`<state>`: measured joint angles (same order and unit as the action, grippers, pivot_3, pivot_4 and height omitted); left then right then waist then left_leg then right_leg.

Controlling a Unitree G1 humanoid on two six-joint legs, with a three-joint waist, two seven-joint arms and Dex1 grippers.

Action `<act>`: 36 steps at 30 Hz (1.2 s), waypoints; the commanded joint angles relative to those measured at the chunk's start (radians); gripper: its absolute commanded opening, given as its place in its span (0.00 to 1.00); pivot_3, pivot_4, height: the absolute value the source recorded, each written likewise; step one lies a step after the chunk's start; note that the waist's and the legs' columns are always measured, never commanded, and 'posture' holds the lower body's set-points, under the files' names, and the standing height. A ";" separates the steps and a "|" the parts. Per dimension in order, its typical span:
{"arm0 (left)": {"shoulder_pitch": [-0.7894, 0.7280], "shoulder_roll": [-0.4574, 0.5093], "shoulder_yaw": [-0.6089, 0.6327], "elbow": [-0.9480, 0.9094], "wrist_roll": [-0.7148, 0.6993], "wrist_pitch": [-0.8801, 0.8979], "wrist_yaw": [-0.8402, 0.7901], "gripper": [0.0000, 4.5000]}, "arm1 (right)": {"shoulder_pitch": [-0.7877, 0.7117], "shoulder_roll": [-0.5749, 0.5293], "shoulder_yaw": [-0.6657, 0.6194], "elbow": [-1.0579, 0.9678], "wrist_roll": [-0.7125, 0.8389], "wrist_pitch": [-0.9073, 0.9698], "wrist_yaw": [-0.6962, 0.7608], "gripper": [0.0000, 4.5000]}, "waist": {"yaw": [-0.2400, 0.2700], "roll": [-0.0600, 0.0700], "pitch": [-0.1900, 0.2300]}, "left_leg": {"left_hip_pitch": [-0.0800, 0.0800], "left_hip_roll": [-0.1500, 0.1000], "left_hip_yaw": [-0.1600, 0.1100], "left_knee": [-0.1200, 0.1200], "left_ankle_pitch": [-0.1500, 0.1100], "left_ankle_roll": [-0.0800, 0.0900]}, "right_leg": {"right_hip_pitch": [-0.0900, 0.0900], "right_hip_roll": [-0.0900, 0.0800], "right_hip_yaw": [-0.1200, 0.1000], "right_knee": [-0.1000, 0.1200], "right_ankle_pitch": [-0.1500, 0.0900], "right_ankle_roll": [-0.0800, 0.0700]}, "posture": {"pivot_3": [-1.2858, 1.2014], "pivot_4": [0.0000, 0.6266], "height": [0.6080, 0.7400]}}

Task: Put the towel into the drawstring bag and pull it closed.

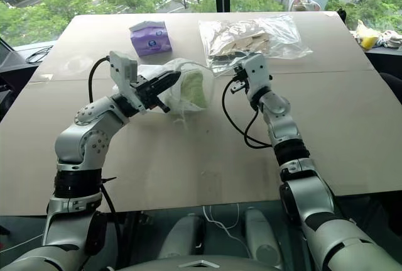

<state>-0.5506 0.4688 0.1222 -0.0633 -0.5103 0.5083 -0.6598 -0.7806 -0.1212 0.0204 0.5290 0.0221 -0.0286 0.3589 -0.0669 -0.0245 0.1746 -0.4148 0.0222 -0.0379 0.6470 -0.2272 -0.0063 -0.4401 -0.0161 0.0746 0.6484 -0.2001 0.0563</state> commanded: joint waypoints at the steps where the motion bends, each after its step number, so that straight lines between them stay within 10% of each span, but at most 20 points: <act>1: -0.057 0.001 -0.005 0.026 0.007 -0.062 -0.054 0.10 | 0.051 -0.021 0.011 -0.242 0.001 0.122 -0.009 0.00 | 0.001 0.000 0.000 | 0.000 0.000 0.000 0.000 0.000 0.000 | 0.000 0.000 0.000 0.000 0.000 0.000 | 0.52 0.24 1.00; 9: -0.062 0.019 0.024 0.072 0.005 -0.060 -0.067 0.81 | 0.093 -0.027 0.027 -0.446 -0.030 0.332 -0.063 0.00 | -0.002 0.000 0.000 | 0.001 0.000 0.000 0.001 0.000 0.000 | 0.000 0.000 0.000 0.003 0.000 0.000 | 0.52 0.24 1.00; 15: 0.079 0.121 0.048 -0.104 -0.148 0.120 -0.179 0.81 | 0.071 -0.009 0.033 -0.415 -0.037 0.351 -0.096 0.00 | -0.004 0.000 0.000 | 0.000 0.000 0.001 0.002 0.000 0.000 | -0.001 0.000 0.001 0.004 0.000 0.000 | 0.52 0.24 1.00; 21: 0.257 0.214 -0.090 -0.175 0.018 0.023 -0.225 0.81 | 0.035 0.004 0.042 -0.371 -0.034 0.338 -0.094 0.00 | 0.001 0.000 0.000 | 0.001 0.000 0.001 0.002 0.000 0.000 | -0.001 0.000 0.001 0.004 0.000 0.000 | 0.52 0.24 1.00; 33: 0.283 0.012 -0.196 -0.002 0.257 -0.297 -0.086 0.81 | 0.036 0.003 0.044 -0.373 -0.037 0.340 -0.089 0.00 | 0.002 0.000 0.000 | 0.001 0.000 0.001 0.003 0.001 -0.001 | -0.001 0.000 0.001 0.005 0.000 0.000 | 0.52 0.24 1.00; 36: 0.309 -0.011 -0.202 0.015 0.310 -0.378 -0.045 0.54 | 0.037 0.002 0.044 -0.373 -0.038 0.341 -0.089 0.00 | 0.000 0.000 0.000 | 0.001 0.000 0.001 0.003 0.001 -0.001 | -0.001 0.000 0.001 0.005 0.000 0.000 | 0.52 0.24 1.00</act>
<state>-0.2492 0.4635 -0.0866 -0.0445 -0.2280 0.1902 -0.7310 -0.7249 -0.1157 0.0637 0.1854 -0.0177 0.3237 0.2733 -0.0667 -0.0243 0.1747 -0.4141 0.0224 -0.0363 0.6496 -0.2264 -0.0074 -0.4410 -0.0161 0.0757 0.6530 -0.2004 0.0563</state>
